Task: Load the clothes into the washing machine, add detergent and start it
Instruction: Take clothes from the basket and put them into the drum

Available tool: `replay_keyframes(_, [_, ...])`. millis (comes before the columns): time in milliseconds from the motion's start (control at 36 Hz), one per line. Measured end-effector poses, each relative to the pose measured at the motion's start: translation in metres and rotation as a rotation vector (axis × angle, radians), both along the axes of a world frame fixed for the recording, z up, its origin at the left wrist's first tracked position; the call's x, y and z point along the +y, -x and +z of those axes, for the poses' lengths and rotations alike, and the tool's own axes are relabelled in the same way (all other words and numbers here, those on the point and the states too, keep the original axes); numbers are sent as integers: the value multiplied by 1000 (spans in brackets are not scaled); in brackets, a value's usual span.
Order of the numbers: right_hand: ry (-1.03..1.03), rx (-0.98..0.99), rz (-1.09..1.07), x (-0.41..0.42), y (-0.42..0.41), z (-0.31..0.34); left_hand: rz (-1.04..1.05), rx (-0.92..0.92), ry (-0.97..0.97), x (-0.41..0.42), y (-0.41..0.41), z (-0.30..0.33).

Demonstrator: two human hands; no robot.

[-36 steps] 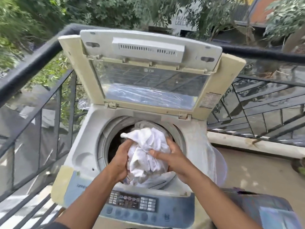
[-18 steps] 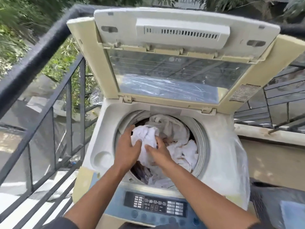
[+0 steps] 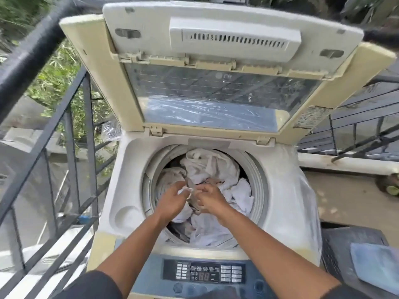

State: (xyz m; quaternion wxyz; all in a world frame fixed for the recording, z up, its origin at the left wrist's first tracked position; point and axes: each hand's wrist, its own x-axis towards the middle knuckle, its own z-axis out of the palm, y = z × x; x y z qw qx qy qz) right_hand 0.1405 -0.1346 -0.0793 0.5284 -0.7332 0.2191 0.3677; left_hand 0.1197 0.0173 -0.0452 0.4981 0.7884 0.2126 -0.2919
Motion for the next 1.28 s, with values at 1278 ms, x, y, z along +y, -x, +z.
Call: replay_keyframes(1278, [-724,92,-966,-34,-97,37,951,101,997,-52,-111,-5])
